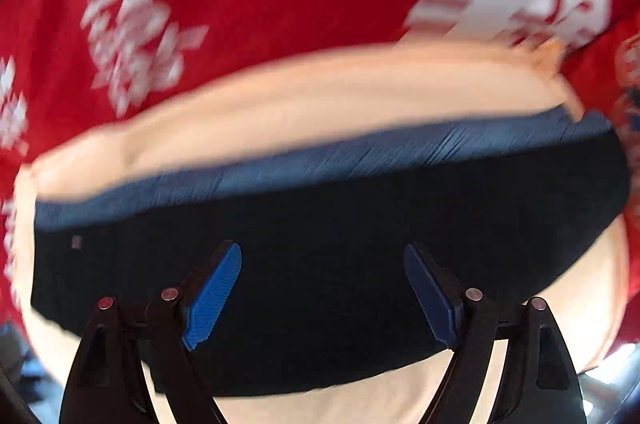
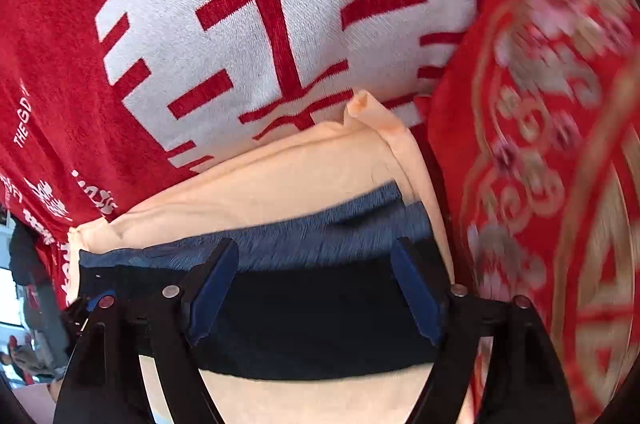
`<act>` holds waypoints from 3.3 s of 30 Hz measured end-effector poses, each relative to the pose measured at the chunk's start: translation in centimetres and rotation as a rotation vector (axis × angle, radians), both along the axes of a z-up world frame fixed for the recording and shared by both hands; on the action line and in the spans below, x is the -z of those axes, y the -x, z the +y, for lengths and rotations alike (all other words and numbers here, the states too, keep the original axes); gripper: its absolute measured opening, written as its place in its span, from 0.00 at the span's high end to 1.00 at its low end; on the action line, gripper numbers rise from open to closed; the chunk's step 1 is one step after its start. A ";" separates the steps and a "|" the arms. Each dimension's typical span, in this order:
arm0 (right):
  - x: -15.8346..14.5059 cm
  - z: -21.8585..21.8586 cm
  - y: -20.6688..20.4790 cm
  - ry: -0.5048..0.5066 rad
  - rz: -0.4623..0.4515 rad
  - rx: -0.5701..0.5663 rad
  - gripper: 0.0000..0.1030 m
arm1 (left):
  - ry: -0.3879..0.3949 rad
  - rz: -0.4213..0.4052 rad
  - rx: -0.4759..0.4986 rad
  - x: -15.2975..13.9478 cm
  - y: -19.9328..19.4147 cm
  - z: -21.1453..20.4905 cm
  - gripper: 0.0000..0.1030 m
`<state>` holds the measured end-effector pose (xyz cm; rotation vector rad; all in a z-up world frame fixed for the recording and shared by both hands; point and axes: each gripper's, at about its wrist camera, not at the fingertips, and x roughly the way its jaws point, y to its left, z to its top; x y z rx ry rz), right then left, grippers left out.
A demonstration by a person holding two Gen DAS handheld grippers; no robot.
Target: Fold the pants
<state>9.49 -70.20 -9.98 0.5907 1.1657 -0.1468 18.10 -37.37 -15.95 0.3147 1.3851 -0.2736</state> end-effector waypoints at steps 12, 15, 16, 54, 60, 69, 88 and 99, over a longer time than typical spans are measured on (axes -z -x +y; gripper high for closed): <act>8.3 -0.8 6.5 -0.073 0.167 0.260 0.92 | -0.074 0.053 -0.092 3.5 -0.3 3.0 0.13; 5.2 -0.7 5.4 -0.018 0.065 0.192 0.92 | -0.054 0.024 -0.094 2.0 -1.1 2.3 0.13; 5.3 -0.8 5.2 -0.018 0.082 0.182 0.92 | -0.050 0.023 -0.094 1.8 -1.3 2.1 0.13; 7.1 24.7 2.5 -0.608 0.133 -0.273 0.54 | -0.198 -0.056 -0.337 0.1 -9.4 20.4 0.13; 10.9 35.6 2.8 -0.751 0.116 -0.216 0.54 | -0.266 -0.132 -0.330 2.8 -10.3 31.1 0.13; 13.0 37.9 1.5 -0.748 0.080 -0.093 0.54 | -0.027 -0.132 -0.335 5.3 -10.3 37.5 0.00; 11.3 34.6 3.1 -0.600 0.072 0.025 0.61 | -0.011 -0.131 -0.278 4.2 -10.0 37.1 0.00; 10.7 34.2 2.2 -0.519 0.090 0.022 0.91 | -0.026 -0.124 -0.268 4.1 -9.8 37.1 0.00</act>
